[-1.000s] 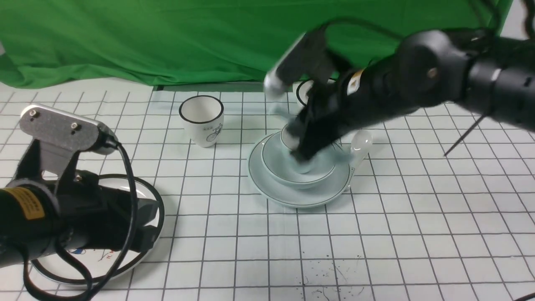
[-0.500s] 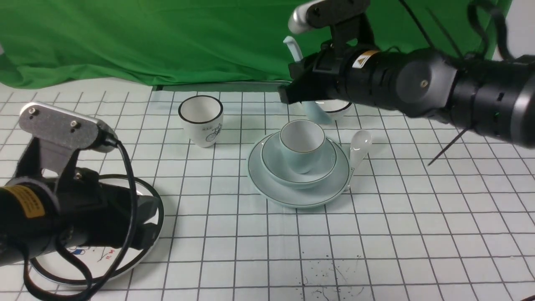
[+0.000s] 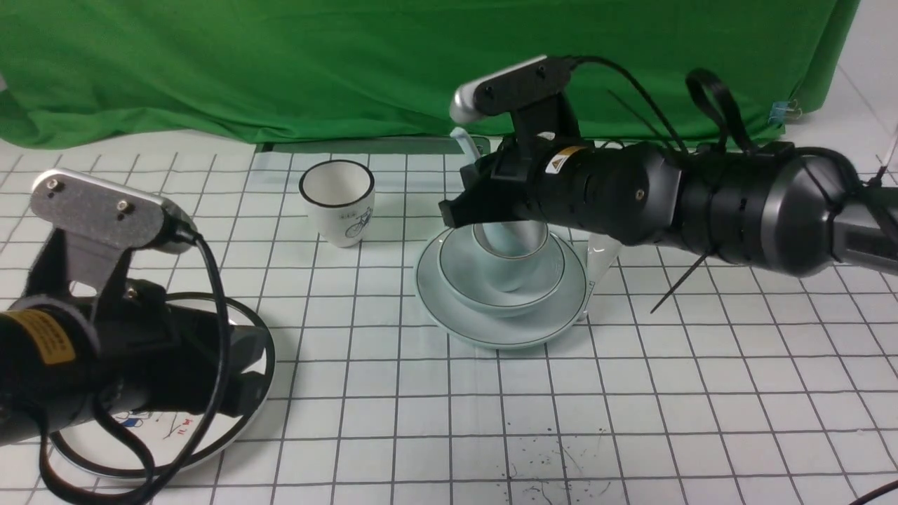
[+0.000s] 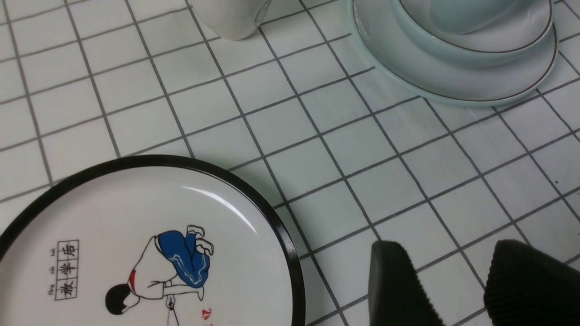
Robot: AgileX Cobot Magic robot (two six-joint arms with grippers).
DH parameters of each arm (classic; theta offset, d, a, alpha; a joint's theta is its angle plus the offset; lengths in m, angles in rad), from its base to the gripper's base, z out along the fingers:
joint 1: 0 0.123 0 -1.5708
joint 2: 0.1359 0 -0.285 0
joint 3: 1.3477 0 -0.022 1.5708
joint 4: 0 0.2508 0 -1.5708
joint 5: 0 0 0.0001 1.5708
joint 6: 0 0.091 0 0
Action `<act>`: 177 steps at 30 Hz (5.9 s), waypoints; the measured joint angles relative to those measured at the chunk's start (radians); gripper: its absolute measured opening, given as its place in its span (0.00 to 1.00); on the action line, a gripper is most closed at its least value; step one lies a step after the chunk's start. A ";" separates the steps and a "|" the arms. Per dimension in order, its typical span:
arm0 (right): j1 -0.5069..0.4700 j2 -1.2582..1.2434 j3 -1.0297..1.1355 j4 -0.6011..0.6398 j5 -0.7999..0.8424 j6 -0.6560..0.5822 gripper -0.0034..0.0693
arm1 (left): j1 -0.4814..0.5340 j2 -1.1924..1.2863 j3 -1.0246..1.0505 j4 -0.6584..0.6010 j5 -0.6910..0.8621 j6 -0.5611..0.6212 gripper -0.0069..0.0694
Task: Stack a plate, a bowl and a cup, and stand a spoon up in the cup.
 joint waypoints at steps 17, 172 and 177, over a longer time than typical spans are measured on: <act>0.000 -0.191 0.000 -0.131 0.303 -0.023 0.25 | 0.000 0.000 0.000 0.000 -0.066 0.000 0.42; -0.616 -1.932 1.358 -0.560 0.302 0.550 0.36 | 0.281 -0.987 0.638 0.082 -0.141 -0.090 0.04; -0.616 -1.932 1.358 -0.560 0.302 0.550 0.37 | 0.281 -0.987 0.638 0.082 -0.141 -0.095 0.04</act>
